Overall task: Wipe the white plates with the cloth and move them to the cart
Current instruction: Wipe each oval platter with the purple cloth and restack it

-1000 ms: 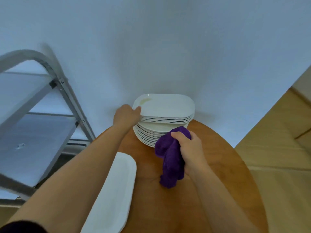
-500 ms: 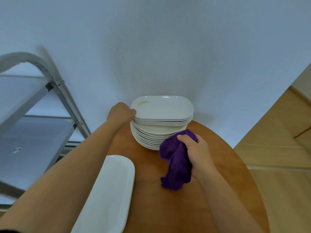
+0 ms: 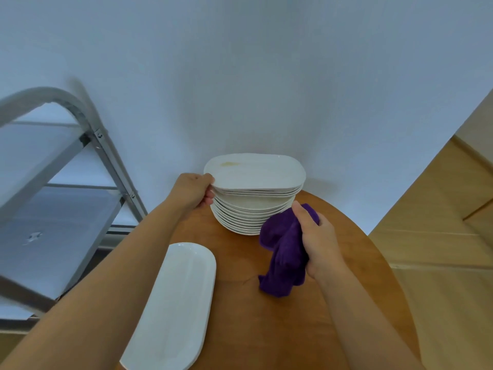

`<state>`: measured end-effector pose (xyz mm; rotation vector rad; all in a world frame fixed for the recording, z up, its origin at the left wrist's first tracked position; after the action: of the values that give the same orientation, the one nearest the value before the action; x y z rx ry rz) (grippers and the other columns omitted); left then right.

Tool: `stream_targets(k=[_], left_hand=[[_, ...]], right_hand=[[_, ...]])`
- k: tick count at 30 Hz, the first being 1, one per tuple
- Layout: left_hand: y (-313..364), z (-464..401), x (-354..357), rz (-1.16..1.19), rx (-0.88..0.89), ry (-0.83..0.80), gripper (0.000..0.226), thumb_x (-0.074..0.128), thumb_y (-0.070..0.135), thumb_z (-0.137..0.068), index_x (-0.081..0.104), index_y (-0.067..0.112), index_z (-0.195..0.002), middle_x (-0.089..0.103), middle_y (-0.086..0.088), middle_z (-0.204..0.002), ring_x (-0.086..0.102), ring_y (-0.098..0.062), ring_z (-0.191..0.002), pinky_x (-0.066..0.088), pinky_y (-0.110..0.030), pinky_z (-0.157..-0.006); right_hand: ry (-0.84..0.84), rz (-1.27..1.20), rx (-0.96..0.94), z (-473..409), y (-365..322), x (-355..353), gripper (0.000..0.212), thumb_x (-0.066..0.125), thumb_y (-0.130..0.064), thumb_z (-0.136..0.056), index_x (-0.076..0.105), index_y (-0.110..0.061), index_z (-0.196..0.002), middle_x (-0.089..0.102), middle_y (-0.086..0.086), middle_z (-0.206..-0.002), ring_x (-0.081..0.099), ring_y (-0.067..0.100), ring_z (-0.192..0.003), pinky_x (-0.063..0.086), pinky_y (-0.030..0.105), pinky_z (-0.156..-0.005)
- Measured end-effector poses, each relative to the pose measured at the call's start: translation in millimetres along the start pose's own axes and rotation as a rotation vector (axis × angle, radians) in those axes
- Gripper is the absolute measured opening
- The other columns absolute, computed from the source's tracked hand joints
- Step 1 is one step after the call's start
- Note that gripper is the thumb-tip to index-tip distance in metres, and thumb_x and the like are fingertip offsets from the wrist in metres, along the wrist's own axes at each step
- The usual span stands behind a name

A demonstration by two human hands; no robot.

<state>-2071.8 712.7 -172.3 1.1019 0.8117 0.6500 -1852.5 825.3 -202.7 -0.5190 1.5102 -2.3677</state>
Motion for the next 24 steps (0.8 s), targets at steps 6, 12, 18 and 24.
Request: stream_targets(k=[6, 12, 18, 24], left_hand=[[-21.3, 34.0, -5.8, 0.057, 0.022, -0.050, 0.035, 0.051, 0.015, -0.092, 0.051, 0.010, -0.058, 0.048, 0.005, -0.039, 0.040, -0.008, -0.034, 0.036, -0.017, -0.038], [-31.9, 94.4, -17.2, -0.065, 0.104, -0.084, 0.032, 0.054, 0.022, -0.093, 0.054, 0.010, -0.064, 0.054, 0.005, -0.043, 0.048, -0.007, -0.039, 0.042, -0.016, -0.042], [-48.3, 159.4, -23.4, 0.411, -0.238, -0.208, 0.037, 0.045, 0.057, -0.089, 0.062, 0.027, -0.102, 0.074, -0.003, -0.094, 0.070, -0.024, -0.089, 0.057, -0.039, -0.072], [-75.3, 227.5, -14.4, 0.880, -0.518, -0.301, 0.038, 0.048, 0.042, -0.094, 0.058, 0.016, -0.120, 0.071, -0.015, -0.105, 0.068, -0.032, -0.092, 0.053, -0.045, -0.071]], right_hand=[[0.003, -0.158, 0.057, 10.1, -6.8, -4.7, 0.052, 0.078, -0.050, -0.068, 0.063, -0.021, -0.108, 0.071, 0.004, -0.102, 0.068, 0.025, -0.092, 0.056, 0.038, -0.073], [-0.025, -0.258, 0.128, 42.9, -5.7, -27.4, 0.029, 0.065, -0.006, -0.078, 0.060, -0.015, -0.106, 0.069, 0.009, -0.096, 0.066, 0.024, -0.081, 0.054, 0.031, -0.056], [-0.071, -0.196, 0.228, 97.9, 10.7, -56.2, 0.026, 0.064, -0.006, -0.075, 0.057, -0.011, -0.100, 0.069, 0.010, -0.084, 0.064, 0.026, -0.079, 0.052, 0.036, -0.061], [-0.133, -0.067, 0.285, 149.7, 28.0, -72.7, 0.027, 0.072, -0.017, -0.075, 0.060, -0.010, -0.098, 0.074, 0.010, -0.074, 0.068, 0.026, -0.073, 0.055, 0.034, -0.055]])
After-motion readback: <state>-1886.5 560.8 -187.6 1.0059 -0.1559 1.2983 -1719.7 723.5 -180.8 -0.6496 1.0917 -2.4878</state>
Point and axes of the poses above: each hand's wrist, its own z-axis away from the middle knuckle, its own x-axis out of the palm, y = z × x, the point moved 3 cm from there along -z, towards the middle knuckle
